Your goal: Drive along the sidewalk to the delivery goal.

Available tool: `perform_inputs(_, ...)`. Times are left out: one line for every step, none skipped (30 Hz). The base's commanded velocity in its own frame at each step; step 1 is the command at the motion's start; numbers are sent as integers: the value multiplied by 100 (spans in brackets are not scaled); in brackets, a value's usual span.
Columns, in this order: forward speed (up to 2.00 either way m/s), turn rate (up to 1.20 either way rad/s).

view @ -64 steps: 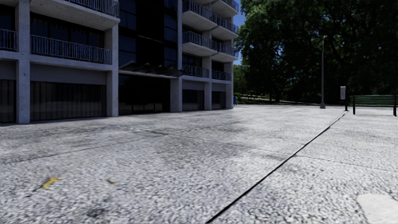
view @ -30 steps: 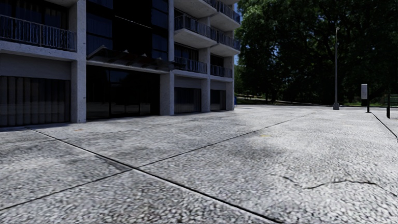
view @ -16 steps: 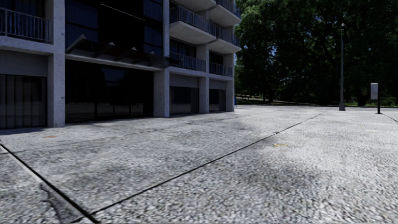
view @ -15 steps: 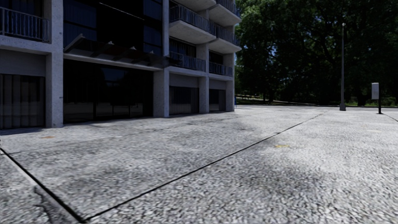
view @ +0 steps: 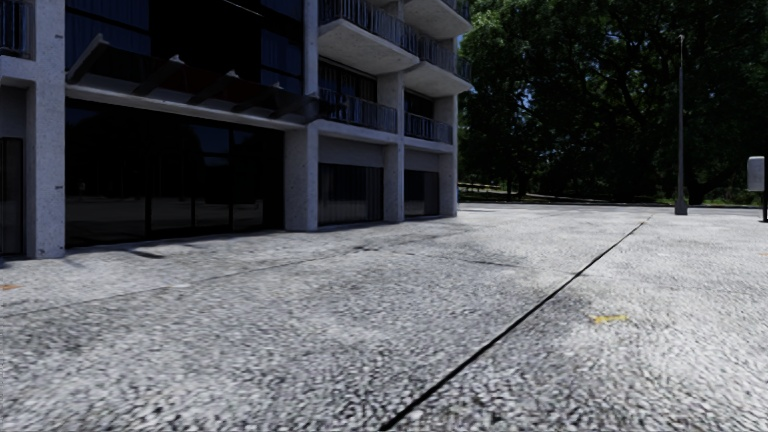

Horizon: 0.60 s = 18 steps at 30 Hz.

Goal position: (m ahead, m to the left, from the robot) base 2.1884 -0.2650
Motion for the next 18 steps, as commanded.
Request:
perform_inputs(197,0)
perform_inputs(195,0)
perform_inputs(189,0)
perform_inputs(184,0)
perform_inputs(181,0)
perform_inputs(181,0)
perform_inputs(180,0)
perform_inputs(180,0)
perform_inputs(180,0)
perform_inputs(180,0)
perform_inputs(180,0)
perform_inputs(180,0)
perform_inputs(180,0)
perform_inputs(178,0)
perform_inputs(176,0)
perform_inputs(174,0)
perform_inputs(170,0)
perform_inputs(166,0)
